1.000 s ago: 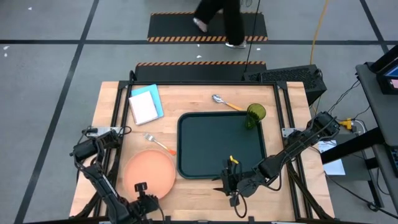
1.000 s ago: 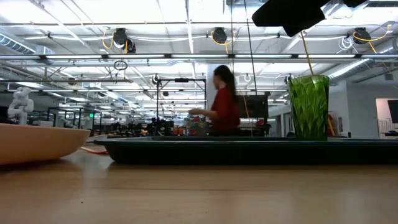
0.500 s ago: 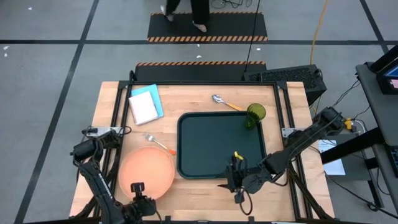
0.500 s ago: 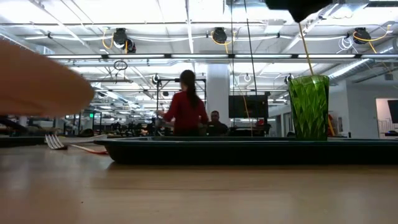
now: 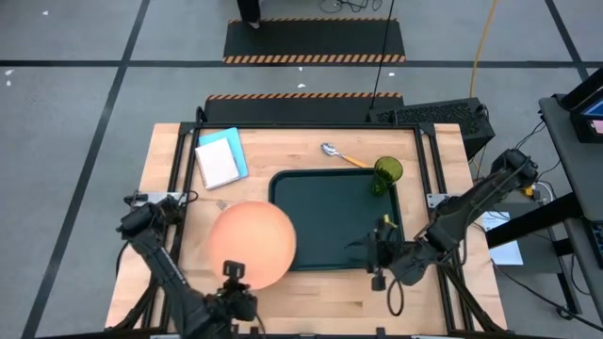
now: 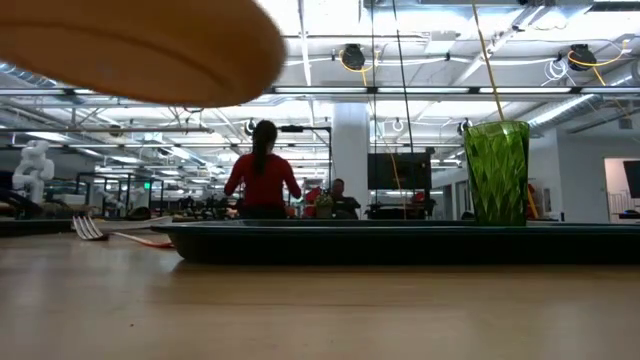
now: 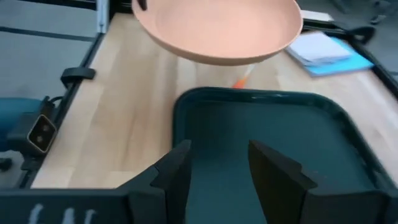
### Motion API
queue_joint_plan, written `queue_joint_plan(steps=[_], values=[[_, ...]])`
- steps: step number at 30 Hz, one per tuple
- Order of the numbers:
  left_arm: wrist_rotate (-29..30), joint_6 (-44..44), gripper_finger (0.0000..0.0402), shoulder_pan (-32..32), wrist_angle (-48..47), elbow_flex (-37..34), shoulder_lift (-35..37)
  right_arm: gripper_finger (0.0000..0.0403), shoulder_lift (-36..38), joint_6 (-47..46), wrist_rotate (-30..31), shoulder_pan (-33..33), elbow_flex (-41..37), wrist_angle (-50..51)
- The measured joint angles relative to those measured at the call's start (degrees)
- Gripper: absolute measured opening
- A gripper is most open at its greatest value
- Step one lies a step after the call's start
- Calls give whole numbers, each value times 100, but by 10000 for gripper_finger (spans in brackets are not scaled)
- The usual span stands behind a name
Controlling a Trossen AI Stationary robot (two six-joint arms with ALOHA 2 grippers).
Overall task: Pick and place plate/cup/fork/spoon on tray
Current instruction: Put the orange plate on the green tray
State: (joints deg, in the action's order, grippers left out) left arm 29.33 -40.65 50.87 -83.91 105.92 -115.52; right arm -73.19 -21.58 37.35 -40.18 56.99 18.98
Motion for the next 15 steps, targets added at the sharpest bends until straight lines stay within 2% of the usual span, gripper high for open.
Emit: queue_joint_plan(steps=[7, 11, 15], values=[[170, 1370, 9, -812, 273, 364, 0, 153, 304, -642, 489, -385, 0, 848], [292, 2200, 10, -1335, 864, 401, 0, 142, 306, -925, 484, -559, 0, 1085], [289, 3018, 7, -1868, 1808, 401, 0, 111, 342, -1073, 486, -711, 0, 1148]])
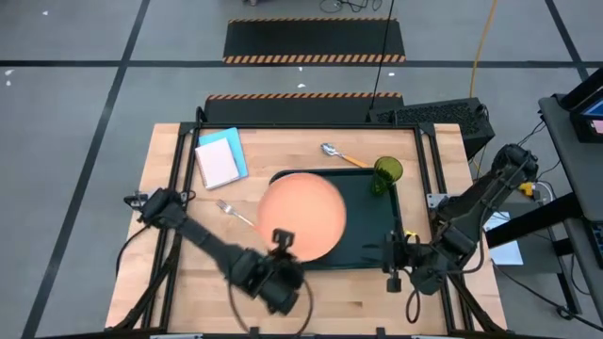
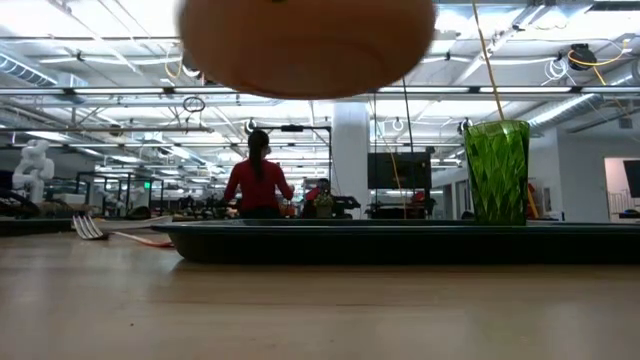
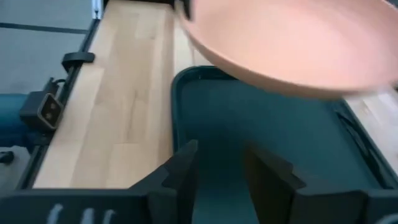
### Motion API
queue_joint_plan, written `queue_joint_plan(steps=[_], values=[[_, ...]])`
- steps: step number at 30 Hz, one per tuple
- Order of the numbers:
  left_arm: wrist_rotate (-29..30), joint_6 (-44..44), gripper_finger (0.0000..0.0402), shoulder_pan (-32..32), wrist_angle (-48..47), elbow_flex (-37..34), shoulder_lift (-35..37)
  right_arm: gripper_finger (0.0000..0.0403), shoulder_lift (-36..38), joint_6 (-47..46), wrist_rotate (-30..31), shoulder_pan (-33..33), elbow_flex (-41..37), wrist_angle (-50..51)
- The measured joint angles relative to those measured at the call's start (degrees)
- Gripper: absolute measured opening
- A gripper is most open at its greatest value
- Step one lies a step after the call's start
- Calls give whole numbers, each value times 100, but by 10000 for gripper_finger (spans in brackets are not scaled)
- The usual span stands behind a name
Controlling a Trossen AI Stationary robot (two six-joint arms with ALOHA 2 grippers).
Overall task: Pick and place plate/cup/fork/spoon on tray
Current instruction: Put the orange plate on the green tray
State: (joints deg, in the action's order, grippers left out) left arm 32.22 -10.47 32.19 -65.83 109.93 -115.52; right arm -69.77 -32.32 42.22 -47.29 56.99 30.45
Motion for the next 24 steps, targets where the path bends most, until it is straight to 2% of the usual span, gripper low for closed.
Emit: queue_joint_plan(steps=[4, 7, 12, 18, 24], values=[[4, 674, 13, -413, 873, 0, 0, 72, 95, -92, 0, -192, 0, 5], [-1, 876, 14, -582, 1109, -1, 0, 43, 172, -212, 12, -344, 0, 3], [-65, 1107, 7, -731, 1751, -317, 4, 6, 197, -258, 447, -676, 0, 3], [-441, 1677, 17, -847, 2671, -835, 4, 3, 330, -273, 846, -907, 0, -19], [-842, 2007, 8, -1177, 3424, -1186, 7, 1, 431, 72, 1052, -948, 0, -18]])
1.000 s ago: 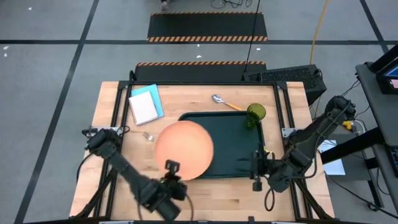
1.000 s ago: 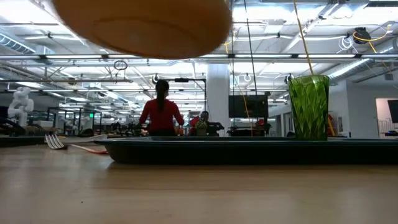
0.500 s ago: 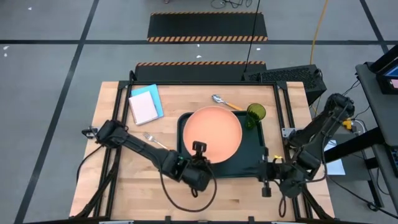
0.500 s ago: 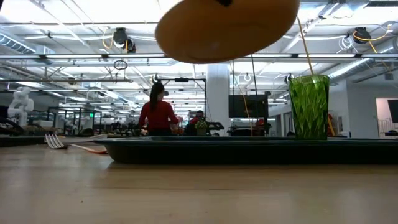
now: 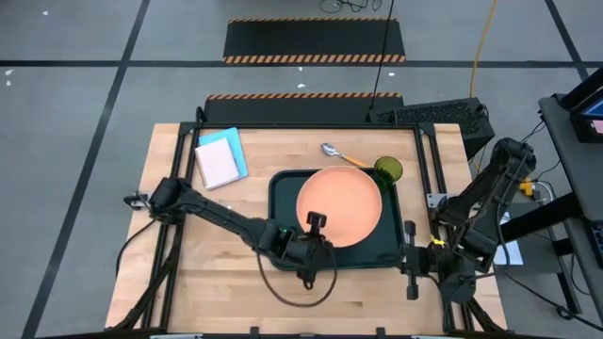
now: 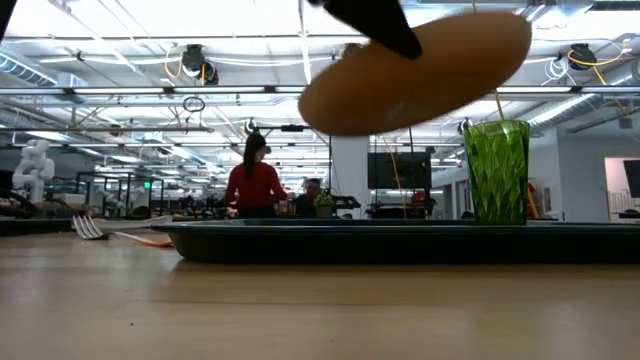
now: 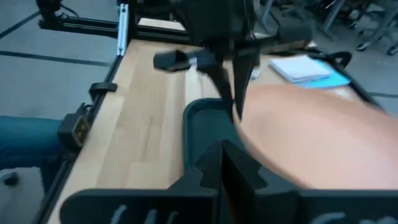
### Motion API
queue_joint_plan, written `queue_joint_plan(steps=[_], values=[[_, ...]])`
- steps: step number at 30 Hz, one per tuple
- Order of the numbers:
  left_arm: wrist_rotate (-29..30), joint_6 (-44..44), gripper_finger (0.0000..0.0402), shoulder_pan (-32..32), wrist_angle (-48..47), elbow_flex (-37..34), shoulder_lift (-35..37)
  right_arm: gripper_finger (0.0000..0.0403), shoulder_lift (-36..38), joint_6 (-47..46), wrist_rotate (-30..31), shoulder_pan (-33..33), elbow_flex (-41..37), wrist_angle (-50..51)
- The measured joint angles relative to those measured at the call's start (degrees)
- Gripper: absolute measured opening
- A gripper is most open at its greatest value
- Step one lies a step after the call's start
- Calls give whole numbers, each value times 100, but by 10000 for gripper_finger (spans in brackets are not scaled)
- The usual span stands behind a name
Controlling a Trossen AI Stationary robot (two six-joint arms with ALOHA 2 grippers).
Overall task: Pick and place plate/cup/fork/spoon on tray
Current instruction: Put the orange plate on the green tray
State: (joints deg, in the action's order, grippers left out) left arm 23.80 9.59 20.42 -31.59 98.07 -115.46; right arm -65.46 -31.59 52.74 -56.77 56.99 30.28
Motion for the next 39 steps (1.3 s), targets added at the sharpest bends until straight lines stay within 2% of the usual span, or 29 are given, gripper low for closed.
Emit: queue_joint_plan(steps=[6, 9, 21, 30, 39], values=[[-245, 72, 18, -331, 461, -485, -4, 0, 133, 392, 289, 2, 0, -1], [-669, 110, 12, -507, 785, -814, -4, 0, 156, 550, 437, 2, 0, -1], [-1475, 93, 8, -882, 1685, -1535, -7, 0, 158, 725, 462, 8, 0, -1], [-1574, 215, 24, -954, 2036, -1901, -2, 0, 158, 685, 452, 8, 0, -12], [-1865, 180, 15, -948, 2276, -1959, -4, 0, 158, 727, 427, 8, 0, -43]])
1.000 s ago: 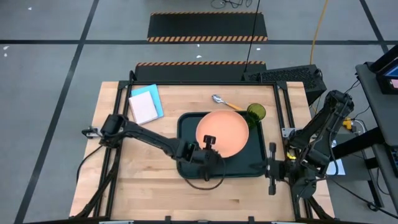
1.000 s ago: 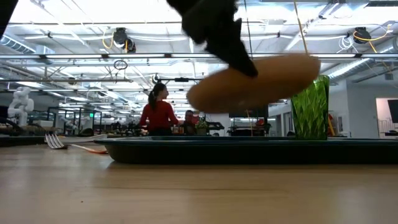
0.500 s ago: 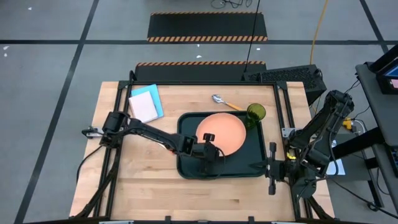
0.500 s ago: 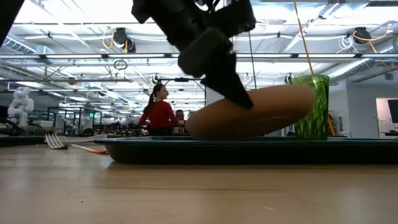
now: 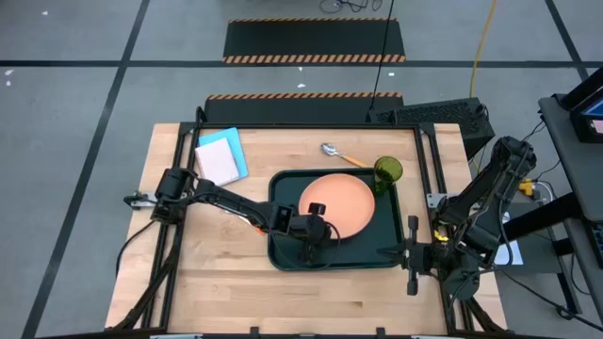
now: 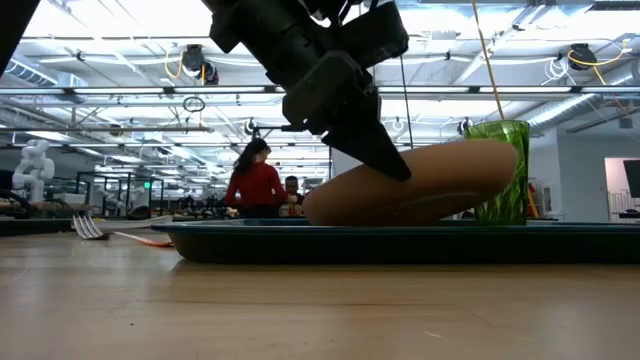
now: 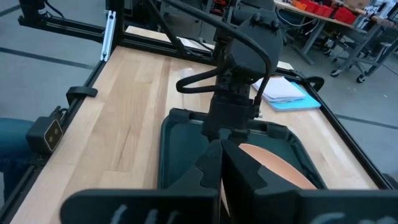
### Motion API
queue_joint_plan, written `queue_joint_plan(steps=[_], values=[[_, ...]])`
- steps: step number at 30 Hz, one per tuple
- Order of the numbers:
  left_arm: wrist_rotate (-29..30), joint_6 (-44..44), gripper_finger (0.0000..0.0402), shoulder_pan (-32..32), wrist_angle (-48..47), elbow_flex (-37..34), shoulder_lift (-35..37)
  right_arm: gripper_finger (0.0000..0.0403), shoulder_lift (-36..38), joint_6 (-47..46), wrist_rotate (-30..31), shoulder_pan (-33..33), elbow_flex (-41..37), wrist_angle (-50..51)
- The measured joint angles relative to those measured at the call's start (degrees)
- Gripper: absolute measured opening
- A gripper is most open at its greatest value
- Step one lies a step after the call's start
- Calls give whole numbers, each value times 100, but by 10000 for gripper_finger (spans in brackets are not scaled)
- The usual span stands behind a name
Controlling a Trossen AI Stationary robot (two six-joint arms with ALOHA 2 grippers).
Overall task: Pick and place plate/cup/fork/spoon on tray
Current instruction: Put the orange plate on the green tray, then put the orange fork on the green tray to the left of the orange plate
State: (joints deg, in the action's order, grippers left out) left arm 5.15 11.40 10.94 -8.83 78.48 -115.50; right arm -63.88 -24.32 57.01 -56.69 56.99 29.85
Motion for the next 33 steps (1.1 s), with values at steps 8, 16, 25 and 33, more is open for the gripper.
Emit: queue_joint_plan(steps=[8, 16, 25, 33], values=[[-131, -224, 53, 0, -32, 0, 0, 0, -2, 102, -2, 0, 0, 0], [-365, -419, 57, 0, -1, -4, 0, 0, -2, 11, -9, 0, 0, -2], [-235, -563, 58, 1, -220, 168, 164, 0, -2, -5, -13, 0, 0, -1], [81, -883, 58, 46, -897, 228, 886, 0, -7, -21, -31, 2, -241, -165]])
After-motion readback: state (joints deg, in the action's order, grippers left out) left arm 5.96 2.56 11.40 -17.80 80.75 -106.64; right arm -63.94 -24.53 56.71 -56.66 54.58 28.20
